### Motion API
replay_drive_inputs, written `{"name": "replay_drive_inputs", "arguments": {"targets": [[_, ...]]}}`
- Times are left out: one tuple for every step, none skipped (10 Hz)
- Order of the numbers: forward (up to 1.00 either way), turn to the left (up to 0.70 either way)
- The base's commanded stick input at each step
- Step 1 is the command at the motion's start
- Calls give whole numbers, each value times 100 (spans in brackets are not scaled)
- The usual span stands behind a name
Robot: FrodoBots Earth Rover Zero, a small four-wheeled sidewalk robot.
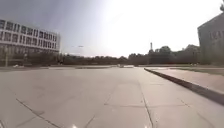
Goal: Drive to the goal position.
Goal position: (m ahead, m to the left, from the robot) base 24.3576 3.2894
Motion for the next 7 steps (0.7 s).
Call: {"name": "replay_drive_inputs", "arguments": {"targets": [[70, -2], [70, -2], [70, -2], [70, -2], [70, -2], [70, -2], [70, -2]]}}
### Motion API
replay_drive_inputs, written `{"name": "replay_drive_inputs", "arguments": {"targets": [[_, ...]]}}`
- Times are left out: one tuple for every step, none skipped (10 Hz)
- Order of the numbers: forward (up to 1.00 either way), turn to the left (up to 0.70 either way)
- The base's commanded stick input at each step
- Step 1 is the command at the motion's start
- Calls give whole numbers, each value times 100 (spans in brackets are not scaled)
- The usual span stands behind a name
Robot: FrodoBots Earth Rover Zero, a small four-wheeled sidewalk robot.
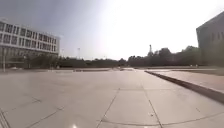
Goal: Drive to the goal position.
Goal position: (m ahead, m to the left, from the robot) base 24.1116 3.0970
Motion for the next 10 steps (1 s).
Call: {"name": "replay_drive_inputs", "arguments": {"targets": [[70, -2], [70, -2], [70, -2], [70, -2], [70, -2], [70, -2], [70, -2], [70, -2], [70, -2], [70, -2]]}}
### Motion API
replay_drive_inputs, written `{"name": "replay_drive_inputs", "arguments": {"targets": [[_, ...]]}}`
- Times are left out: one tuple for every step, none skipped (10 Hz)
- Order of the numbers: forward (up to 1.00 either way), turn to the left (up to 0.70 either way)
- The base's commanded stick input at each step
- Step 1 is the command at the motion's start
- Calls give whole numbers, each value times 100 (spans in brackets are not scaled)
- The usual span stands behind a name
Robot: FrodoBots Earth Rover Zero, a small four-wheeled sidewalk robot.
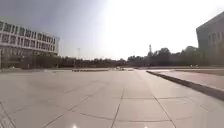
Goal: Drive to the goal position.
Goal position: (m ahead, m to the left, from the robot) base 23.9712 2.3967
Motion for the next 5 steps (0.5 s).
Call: {"name": "replay_drive_inputs", "arguments": {"targets": [[70, -2], [70, -2], [70, -2], [70, -2], [70, -2]]}}
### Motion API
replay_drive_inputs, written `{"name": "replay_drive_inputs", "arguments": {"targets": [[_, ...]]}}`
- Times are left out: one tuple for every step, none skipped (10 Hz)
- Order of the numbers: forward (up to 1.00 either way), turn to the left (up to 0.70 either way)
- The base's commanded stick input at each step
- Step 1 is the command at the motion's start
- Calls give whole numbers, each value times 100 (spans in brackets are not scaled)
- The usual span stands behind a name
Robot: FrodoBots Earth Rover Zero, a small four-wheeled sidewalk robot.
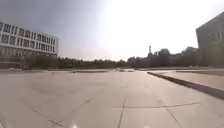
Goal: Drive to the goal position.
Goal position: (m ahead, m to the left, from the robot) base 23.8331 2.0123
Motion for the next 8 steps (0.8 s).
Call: {"name": "replay_drive_inputs", "arguments": {"targets": [[70, -2], [70, -2], [70, -2], [70, -2], [70, -2], [70, -2], [70, -2], [70, -2]]}}
